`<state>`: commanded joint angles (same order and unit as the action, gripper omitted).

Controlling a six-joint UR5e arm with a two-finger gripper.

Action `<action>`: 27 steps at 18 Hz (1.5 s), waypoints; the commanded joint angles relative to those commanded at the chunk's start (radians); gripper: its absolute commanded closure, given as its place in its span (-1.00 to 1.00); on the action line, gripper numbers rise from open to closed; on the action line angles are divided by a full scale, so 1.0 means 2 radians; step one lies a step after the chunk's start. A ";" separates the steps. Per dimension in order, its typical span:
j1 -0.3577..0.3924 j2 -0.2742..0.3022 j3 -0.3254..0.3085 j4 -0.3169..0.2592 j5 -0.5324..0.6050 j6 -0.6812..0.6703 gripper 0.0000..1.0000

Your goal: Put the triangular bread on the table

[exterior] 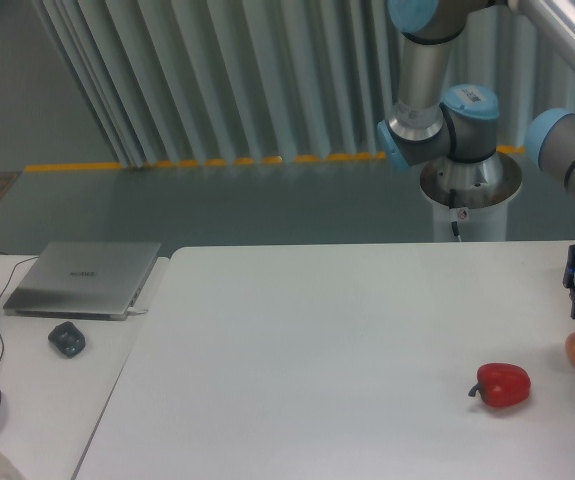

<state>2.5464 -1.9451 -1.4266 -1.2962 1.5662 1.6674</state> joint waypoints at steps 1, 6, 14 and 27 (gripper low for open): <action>0.000 0.000 0.000 0.000 0.000 0.000 -1.00; -0.002 0.005 -0.002 0.002 -0.002 0.000 -1.00; -0.002 0.021 -0.021 0.037 0.112 -0.005 -1.00; 0.132 0.044 -0.031 0.024 -0.073 -0.006 -1.00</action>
<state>2.8103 -1.8576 -1.4880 -1.2487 1.4205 1.6552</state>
